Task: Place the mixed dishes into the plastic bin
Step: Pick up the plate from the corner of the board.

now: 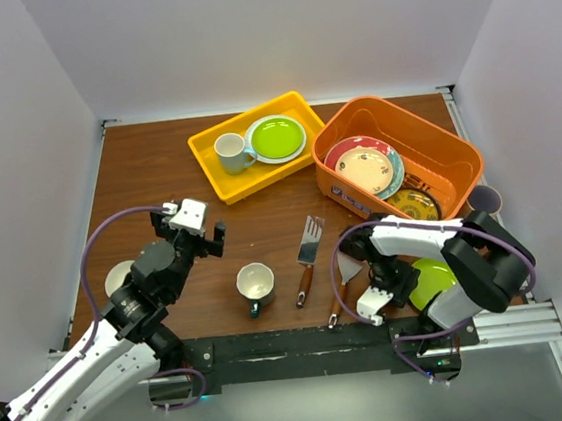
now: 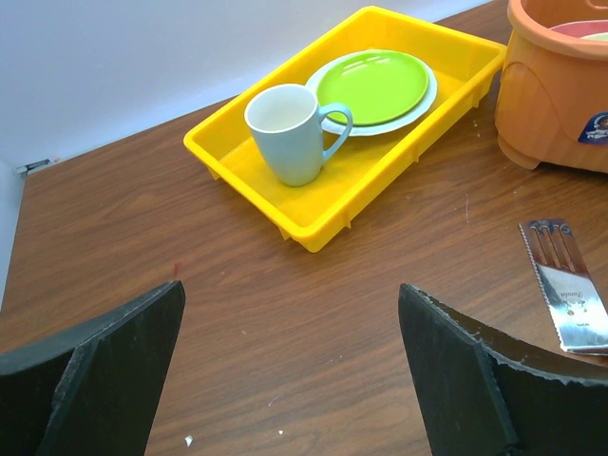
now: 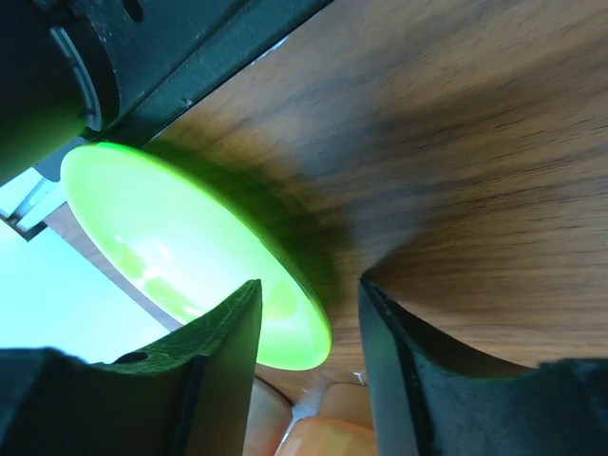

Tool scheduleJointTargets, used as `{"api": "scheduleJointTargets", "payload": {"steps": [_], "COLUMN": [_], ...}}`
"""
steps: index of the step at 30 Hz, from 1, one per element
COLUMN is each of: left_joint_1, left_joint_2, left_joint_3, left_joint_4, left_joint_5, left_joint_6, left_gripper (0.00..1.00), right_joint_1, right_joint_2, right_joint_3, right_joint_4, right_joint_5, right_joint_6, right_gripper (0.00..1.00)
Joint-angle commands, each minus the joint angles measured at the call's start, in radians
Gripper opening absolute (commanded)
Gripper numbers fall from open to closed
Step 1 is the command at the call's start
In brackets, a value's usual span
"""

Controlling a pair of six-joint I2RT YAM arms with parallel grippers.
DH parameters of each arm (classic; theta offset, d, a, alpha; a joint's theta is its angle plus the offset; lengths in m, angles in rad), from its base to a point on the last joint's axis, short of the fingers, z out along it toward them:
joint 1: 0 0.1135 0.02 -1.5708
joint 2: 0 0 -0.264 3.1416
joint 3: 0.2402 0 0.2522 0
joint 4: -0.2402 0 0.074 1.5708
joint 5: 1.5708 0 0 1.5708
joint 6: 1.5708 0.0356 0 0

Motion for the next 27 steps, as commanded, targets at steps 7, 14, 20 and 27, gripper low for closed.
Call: {"api": "scheduleJointTargets", "payload": {"steps": [7,14,20,27], "left_joint_1": [0.006,0.007,0.007,0.009], "left_joint_2": [-0.006,-0.004,-0.006,-0.006], "left_joint_3": [-0.003,-0.001,-0.003,-0.001], "left_joint_4": [0.041,0.041,0.041,0.038], "left_joint_5": [0.007,0.007,0.007,0.007], "left_joint_6": [0.010,0.010,0.010,0.010], "left_gripper": [1.00,1.00,1.00,1.00], "right_joint_1": [-0.044,-0.044,-0.044,-0.042], "right_joint_2": [0.047,0.030,-0.002,-0.040], "right_joint_3": [-0.034,-0.041,0.011,0.162], "right_joint_4": [0.037,0.048,0.014,-0.095], "right_joint_5": [0.058,0.042,-0.006,-0.126], "right_joint_6": [-0.073,-0.101,-0.109,-0.106], "right_gripper": [0.35,0.00,0.00,0.00]}}
